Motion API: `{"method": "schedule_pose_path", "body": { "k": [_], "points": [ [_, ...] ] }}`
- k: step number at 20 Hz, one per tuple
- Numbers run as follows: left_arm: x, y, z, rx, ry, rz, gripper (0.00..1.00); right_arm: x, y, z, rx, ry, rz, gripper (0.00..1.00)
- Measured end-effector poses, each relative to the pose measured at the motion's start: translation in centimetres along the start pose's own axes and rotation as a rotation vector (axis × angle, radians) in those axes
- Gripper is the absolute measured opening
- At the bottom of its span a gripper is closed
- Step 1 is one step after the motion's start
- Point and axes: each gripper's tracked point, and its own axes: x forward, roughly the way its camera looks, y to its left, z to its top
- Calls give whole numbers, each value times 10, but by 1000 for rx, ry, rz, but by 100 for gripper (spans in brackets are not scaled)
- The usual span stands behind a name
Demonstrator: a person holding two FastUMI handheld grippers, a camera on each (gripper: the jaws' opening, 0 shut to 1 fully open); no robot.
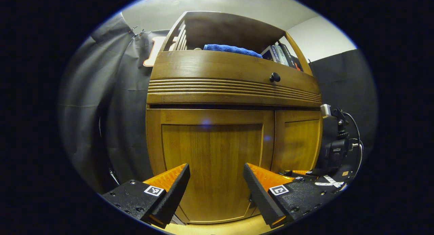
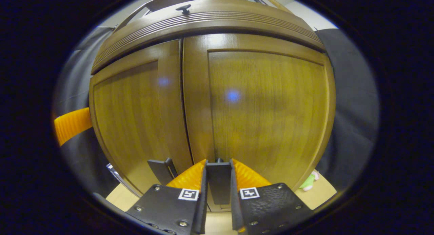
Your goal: Open the right door of the double-door shoe cabinet with the right hand, and open the left door with the left hand.
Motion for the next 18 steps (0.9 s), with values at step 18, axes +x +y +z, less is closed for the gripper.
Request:
{"method": "schedule_pose_path", "body": {
  "k": [18],
  "points": [
    [-7, -15, 6, -50, -15, -54, 97, -54, -22, -2, 33, -21, -81, 30]
  ]
}}
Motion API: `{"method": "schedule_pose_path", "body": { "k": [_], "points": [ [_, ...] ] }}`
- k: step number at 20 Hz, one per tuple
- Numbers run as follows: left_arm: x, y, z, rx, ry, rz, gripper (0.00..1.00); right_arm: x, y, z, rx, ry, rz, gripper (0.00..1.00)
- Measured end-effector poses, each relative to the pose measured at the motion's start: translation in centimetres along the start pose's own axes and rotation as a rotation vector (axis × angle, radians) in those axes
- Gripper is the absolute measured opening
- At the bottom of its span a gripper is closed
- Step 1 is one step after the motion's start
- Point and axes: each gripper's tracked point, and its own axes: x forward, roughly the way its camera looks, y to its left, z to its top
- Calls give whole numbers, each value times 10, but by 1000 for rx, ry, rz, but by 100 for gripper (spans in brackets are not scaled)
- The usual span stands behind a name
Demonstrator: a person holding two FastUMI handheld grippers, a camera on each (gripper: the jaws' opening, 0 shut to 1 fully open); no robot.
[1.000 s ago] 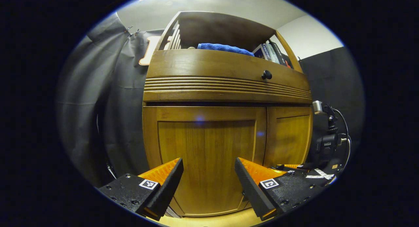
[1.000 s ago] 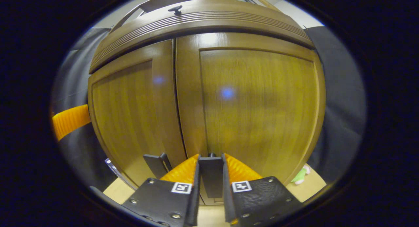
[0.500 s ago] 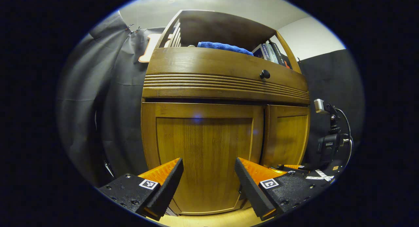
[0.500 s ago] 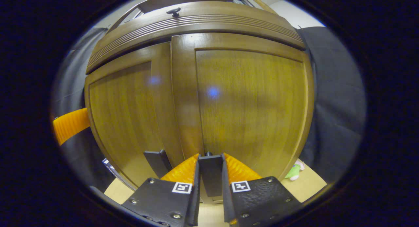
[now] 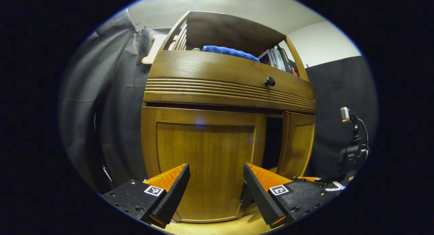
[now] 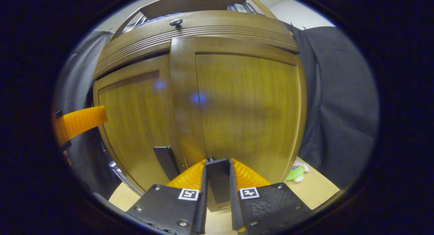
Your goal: Open the right door of the double-door shoe cabinet with the right hand, and open the left door with the left hand.
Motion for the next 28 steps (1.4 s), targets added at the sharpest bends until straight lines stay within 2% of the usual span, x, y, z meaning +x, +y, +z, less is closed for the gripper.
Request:
{"method": "schedule_pose_path", "body": {
  "k": [5, 6, 8, 9, 10, 24, 25, 27, 28],
  "points": [
    [-4, -14, 1, -6, -4, -37, 97, -21, -13, -2, 30, -10, -26, 30],
    [-4, -16, 2, -6, -6, -44, 97, -25, -16, -2, 31, -11, -31, 34],
    [-6, -21, 2, -5, -4, -56, 97, -32, -19, -3, 31, -15, -40, 34],
    [-6, -24, 2, -8, -5, -62, 97, -36, -22, -4, 32, -17, -44, 29],
    [-7, -26, 2, -10, -4, -67, 97, -40, -24, -4, 32, -19, -49, 34],
    [-12, -58, 3, -8, 3, -123, 97, -85, -63, -6, 41, -40, -115, 34],
    [-13, -61, 2, -8, 3, -128, 97, -89, -67, -5, 40, -42, -125, 29],
    [-14, -65, 2, -7, 2, -139, 97, -97, -76, -5, 44, -46, -146, 29],
    [-14, -68, 2, -7, 1, -146, 97, -101, -80, -6, 49, -49, -156, 34]
  ]
}}
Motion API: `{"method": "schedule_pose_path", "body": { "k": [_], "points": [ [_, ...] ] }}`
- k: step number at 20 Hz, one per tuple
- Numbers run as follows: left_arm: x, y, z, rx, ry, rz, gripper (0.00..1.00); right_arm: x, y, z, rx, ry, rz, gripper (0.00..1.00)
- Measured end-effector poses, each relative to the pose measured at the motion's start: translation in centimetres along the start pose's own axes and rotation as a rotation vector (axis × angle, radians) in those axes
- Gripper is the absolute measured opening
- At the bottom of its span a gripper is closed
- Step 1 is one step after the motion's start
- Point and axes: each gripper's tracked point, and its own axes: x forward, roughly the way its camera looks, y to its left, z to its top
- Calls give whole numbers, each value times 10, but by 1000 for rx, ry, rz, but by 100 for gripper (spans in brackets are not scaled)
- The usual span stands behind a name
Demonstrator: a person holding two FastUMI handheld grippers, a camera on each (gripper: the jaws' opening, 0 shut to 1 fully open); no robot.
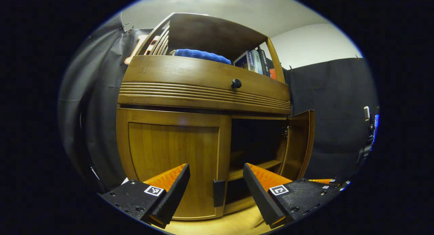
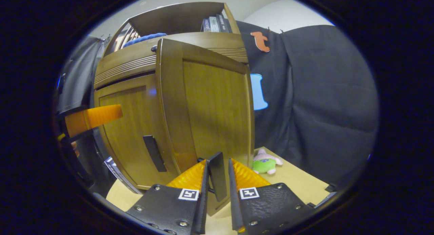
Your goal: Open the right door of the double-door shoe cabinet with the right hand, and open the left door with the left hand.
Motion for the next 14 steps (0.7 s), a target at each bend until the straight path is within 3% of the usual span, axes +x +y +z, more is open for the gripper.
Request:
{"method": "schedule_pose_path", "body": {
  "k": [1, 2, 3, 14],
  "points": [
    [1, -3, 0, 0, 0, -8, 97, -2, -5, 1, 5, -2, -10, 29],
    [0, -6, 0, 0, 2, -17, 97, -5, -10, 1, 9, -5, -21, 34],
    [0, -9, -1, -1, 2, -25, 97, -8, -15, 2, 11, -7, -33, 29],
    [-2, -23, -6, -6, 16, -74, 97, -28, -73, 3, 2, -20, -162, 29]
  ]
}}
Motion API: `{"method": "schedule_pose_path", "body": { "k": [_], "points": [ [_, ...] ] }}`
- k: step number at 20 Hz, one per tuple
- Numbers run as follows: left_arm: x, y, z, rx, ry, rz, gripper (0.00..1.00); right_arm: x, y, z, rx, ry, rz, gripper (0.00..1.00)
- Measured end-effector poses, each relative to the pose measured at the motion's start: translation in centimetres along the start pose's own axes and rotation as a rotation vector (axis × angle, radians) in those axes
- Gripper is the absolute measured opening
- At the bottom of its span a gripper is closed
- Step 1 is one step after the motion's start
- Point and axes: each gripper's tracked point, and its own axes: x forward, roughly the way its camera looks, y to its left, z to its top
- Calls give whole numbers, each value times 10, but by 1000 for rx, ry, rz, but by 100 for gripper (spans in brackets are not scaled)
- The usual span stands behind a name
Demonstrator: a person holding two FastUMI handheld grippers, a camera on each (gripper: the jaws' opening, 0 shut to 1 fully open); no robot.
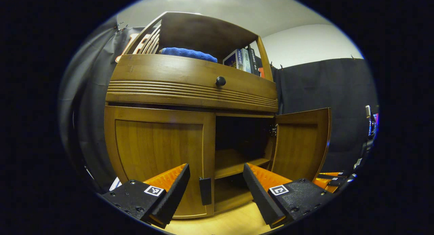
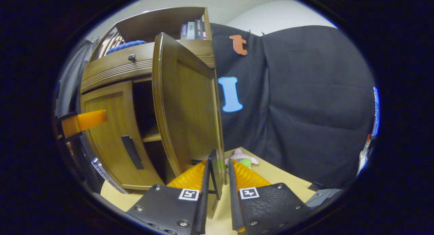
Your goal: Open the right door of the double-door shoe cabinet with the right hand, and open the left door with the left hand.
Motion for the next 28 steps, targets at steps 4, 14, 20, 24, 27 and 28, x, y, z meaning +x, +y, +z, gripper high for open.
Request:
{"method": "schedule_pose_path", "body": {
  "k": [4, 14, 20, 24, 27, 28],
  "points": [
    [-1, 3, -4, -4, 6, 7, 97, 0, -15, -1, -19, 1, -21, 29],
    [4, 12, -15, -2, 29, 47, 95, -1, -64, 4, 2, -11, -106, 28],
    [14, 9, -24, 3, 45, 57, 97, 0, -100, 5, 9, -10, -170, 28],
    [24, 9, -28, 9, 47, 67, 97, 2, -116, 7, 30, -7, -190, 28],
    [29, 10, -30, 8, 46, 74, 97, 12, -106, 5, 15, 7, -151, 21],
    [31, 10, -31, 7, 46, 77, 96, 10, -104, 8, -12, 8, -158, 34]
  ]
}}
